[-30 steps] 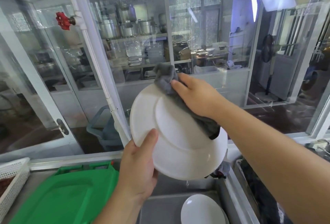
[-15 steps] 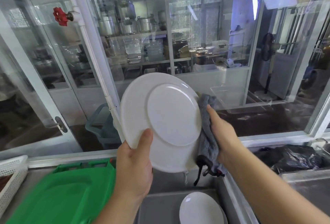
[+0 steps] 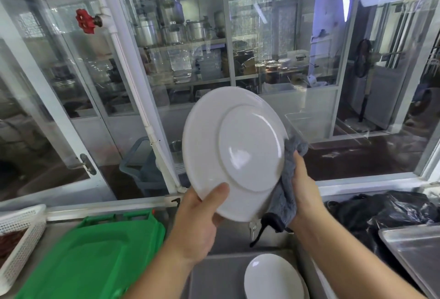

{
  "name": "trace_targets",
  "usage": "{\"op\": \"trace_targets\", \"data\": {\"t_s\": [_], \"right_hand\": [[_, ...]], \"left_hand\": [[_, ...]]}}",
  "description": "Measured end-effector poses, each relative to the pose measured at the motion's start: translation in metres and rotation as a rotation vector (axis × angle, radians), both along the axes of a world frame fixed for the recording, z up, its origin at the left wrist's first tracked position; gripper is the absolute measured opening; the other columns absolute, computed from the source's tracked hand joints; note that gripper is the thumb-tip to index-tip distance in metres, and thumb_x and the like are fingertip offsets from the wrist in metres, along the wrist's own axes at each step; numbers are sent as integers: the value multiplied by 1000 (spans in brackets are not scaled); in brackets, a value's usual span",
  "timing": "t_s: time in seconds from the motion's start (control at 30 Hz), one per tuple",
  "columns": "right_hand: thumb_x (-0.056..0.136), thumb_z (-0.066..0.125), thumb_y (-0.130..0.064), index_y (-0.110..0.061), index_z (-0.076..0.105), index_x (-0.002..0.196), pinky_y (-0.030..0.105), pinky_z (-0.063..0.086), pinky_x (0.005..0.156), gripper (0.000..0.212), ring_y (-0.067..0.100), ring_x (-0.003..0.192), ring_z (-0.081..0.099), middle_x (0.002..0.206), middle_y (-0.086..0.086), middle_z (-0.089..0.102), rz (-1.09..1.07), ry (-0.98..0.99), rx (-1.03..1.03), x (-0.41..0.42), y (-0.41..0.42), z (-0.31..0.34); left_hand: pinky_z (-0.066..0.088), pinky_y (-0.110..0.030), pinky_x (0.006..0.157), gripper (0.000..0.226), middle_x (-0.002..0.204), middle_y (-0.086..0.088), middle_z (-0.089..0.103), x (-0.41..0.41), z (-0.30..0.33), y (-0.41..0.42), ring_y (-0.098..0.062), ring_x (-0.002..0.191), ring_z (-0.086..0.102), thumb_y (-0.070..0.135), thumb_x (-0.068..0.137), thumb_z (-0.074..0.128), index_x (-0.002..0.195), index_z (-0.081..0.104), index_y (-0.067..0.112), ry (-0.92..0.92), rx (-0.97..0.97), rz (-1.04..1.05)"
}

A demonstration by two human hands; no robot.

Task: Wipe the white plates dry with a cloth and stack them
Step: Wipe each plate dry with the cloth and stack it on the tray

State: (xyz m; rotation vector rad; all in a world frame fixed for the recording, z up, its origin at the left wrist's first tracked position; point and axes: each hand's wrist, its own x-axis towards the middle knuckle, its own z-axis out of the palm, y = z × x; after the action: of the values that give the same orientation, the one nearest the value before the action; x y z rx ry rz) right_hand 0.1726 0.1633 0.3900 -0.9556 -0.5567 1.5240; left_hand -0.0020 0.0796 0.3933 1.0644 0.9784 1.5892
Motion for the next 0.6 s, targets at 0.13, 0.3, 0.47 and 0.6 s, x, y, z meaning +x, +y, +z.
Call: {"op": "trace_targets", "data": {"t_s": [0.13, 0.3, 0.47, 0.6], "right_hand": [[90, 68, -63, -25, 75, 89, 19, 51, 41, 39, 8, 60, 74, 72, -9, 78, -19, -343, 105, 28, 13, 24], [94, 67, -60, -19, 77, 87, 17, 50, 47, 43, 9, 62, 74, 74, -3, 79, 69, -593, 290, 45, 23, 53], [92, 70, -58, -15, 75, 86, 14, 45, 40, 44, 4, 51, 69, 63, -8, 74, 66, -587, 295, 48, 29, 59], [82, 72, -66, -14, 78, 99, 35, 61, 68, 55, 21, 76, 78, 86, 1, 81, 6, -519, 162, 45, 31, 44]], "left_hand": [[66, -39, 77, 53, 121, -15, 78, -33, 32, 14, -28, 106, 78, 33, 71, 86, 121, 79, 18, -134, -131, 23], [66, -40, 75, 48, 120, -17, 79, -48, 47, 16, -31, 104, 79, 39, 66, 88, 109, 85, 19, -37, -203, -90], [65, -40, 70, 22, 113, -17, 80, -36, 37, 13, -29, 97, 80, 31, 84, 80, 102, 87, 19, -93, -183, -6], [65, -37, 68, 21, 109, -16, 81, -21, 34, 10, -27, 94, 80, 30, 80, 79, 97, 87, 21, -94, -167, 21]]}}
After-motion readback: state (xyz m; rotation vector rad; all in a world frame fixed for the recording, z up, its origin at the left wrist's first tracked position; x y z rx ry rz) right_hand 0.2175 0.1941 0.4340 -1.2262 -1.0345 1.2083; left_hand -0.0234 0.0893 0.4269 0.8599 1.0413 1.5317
